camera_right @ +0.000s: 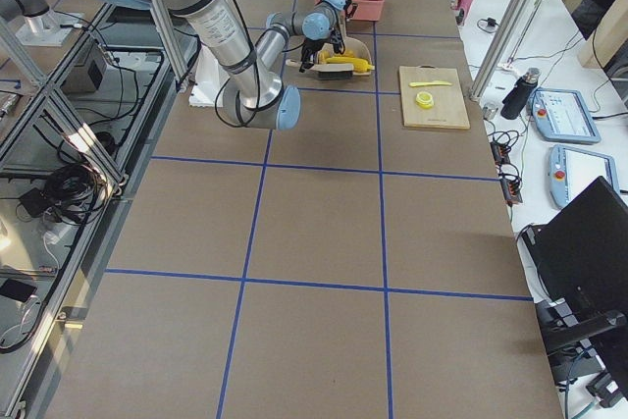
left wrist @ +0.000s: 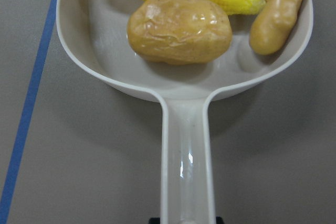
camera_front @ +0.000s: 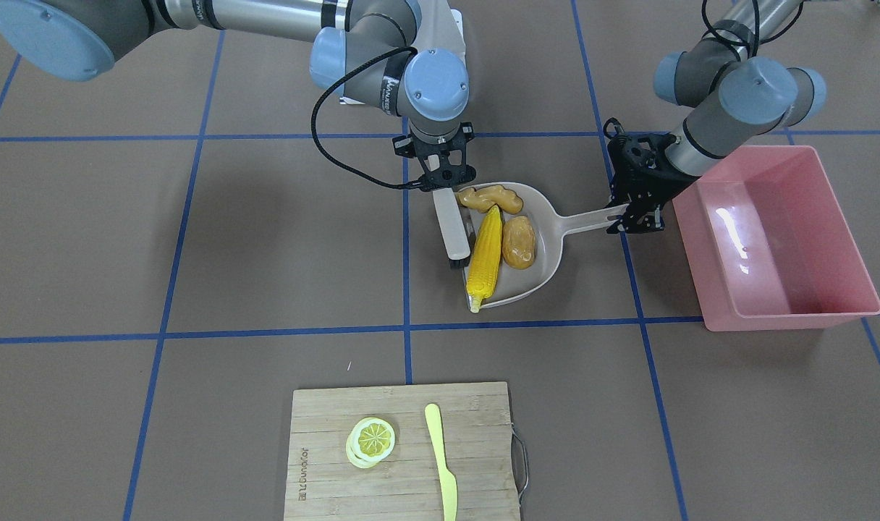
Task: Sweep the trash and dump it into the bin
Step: 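Push the ginger and corn deeper into the dustpan with the brush, then lift the dustpan toward the pink bin with left gripper while right withdraws brush, then tilt the dustpan over the pink bin while the right gripper sets the brush down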
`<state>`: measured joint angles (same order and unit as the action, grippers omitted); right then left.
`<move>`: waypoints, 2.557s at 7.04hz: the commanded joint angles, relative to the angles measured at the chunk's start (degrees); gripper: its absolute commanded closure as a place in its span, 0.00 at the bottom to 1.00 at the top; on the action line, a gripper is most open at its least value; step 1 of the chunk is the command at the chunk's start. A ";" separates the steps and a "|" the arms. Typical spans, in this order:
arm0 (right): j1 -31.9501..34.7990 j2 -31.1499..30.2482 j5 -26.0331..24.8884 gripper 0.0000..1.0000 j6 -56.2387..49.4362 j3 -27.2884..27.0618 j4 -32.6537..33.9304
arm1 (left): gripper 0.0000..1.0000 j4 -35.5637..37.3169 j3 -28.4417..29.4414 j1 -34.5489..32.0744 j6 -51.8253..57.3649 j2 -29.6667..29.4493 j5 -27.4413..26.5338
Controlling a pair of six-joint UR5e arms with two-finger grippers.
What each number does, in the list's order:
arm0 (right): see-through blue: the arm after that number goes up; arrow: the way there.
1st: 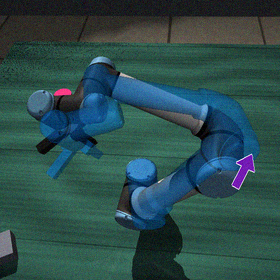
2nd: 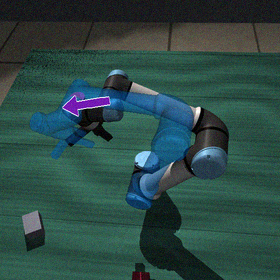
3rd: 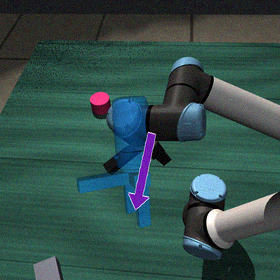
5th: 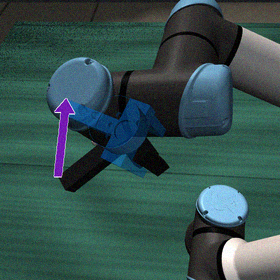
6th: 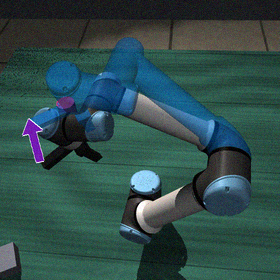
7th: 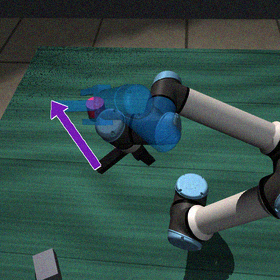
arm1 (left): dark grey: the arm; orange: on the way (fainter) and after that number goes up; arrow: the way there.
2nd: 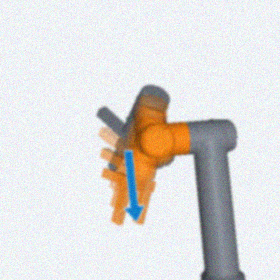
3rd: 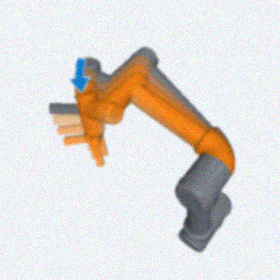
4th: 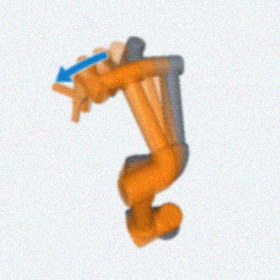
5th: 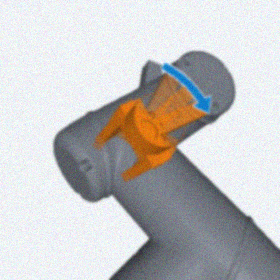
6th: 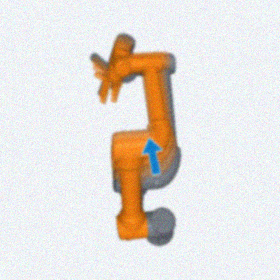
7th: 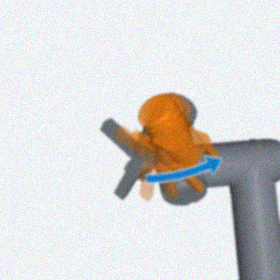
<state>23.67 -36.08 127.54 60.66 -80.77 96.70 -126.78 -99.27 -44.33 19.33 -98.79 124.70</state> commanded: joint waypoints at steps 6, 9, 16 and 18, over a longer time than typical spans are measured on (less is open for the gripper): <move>4.96 0.05 6.29 1.00 8.16 -5.78 -9.16 | 1.00 -1.18 -0.40 -0.14 -0.16 -0.09 0.02; 14.36 -7.12 10.70 1.00 8.69 -16.57 -7.93 | 1.00 -10.55 -0.40 -0.58 -6.13 -0.09 -0.16; 31.78 -40.68 9.83 1.00 -4.01 -36.01 -7.14 | 1.00 -16.57 -8.75 -32.43 -14.58 23.41 13.17; 31.45 -52.02 10.62 1.00 -10.96 -41.90 -6.09 | 1.00 -13.69 -8.75 -41.84 -13.80 31.17 18.71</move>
<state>55.32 -81.28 137.88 54.18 -119.14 89.81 -142.57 -107.93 -80.25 4.96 -72.17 140.00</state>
